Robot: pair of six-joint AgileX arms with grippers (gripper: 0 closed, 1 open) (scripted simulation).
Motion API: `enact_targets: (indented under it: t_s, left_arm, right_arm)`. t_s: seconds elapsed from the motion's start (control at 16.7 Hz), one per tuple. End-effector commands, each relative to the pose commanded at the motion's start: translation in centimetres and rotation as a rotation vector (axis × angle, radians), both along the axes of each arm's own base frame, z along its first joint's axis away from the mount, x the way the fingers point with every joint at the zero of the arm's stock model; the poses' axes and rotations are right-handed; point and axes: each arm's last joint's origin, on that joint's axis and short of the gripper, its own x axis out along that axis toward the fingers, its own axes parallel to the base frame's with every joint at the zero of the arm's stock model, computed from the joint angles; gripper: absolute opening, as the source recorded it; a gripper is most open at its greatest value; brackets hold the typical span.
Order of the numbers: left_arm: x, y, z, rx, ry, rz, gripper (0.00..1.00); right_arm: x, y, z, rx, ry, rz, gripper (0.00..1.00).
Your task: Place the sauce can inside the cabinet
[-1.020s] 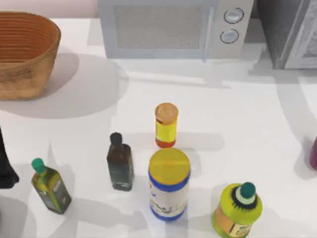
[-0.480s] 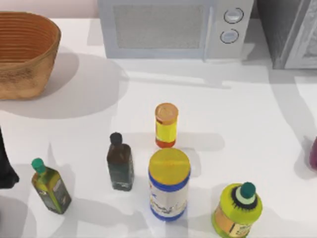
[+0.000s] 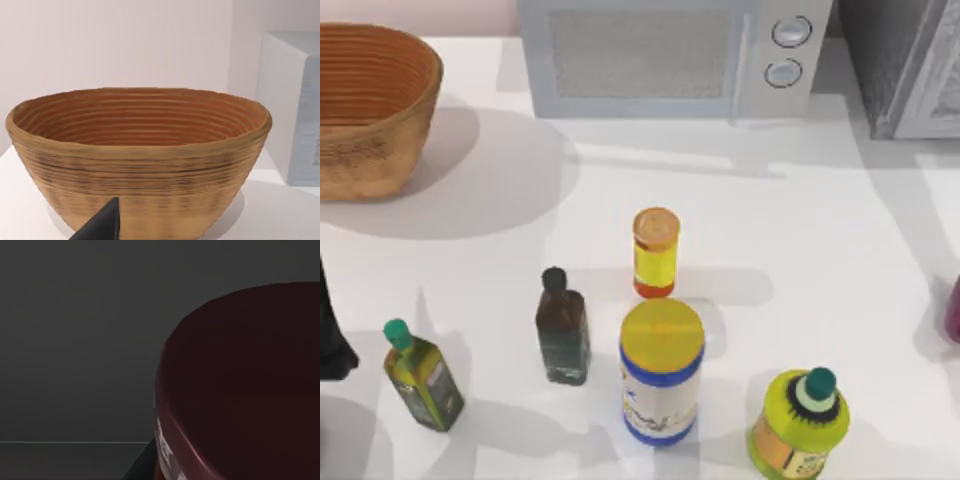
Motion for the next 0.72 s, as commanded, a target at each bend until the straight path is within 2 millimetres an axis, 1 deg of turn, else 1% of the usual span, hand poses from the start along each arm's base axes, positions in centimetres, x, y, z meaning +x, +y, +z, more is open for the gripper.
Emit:
enact_targets:
  t_s: [0.12,0.18,0.3,0.42,0.66,0.72]
  left_arm:
    - [0.0,0.0,0.0,0.000,0.000,0.000,1.00]
    - [0.0,0.0,0.0,0.000,0.000,0.000,1.00]
    - [0.0,0.0,0.0,0.000,0.000,0.000,1.00]
    - [0.0,0.0,0.0,0.000,0.000,0.000,1.00]
    - [0.0,0.0,0.0,0.000,0.000,0.000,1.00]
    - [0.0,0.0,0.0,0.000,0.000,0.000,1.00]
  right_arm:
    - [4.0,0.0,-1.1,-0.002,0.016,0.000,0.00]
    - [5.5,-0.1,-1.5,-0.002,0.017,0.000,0.00]
    - [7.4,-0.3,-2.0,-0.001,0.009,0.000,0.00]
    - [8.2,-0.5,-2.1,0.000,0.003,0.000,0.00]
    - [8.2,-0.5,-2.1,0.000,0.003,0.000,0.00]
    - [8.2,-0.5,-2.1,0.000,0.003,0.000,0.08]
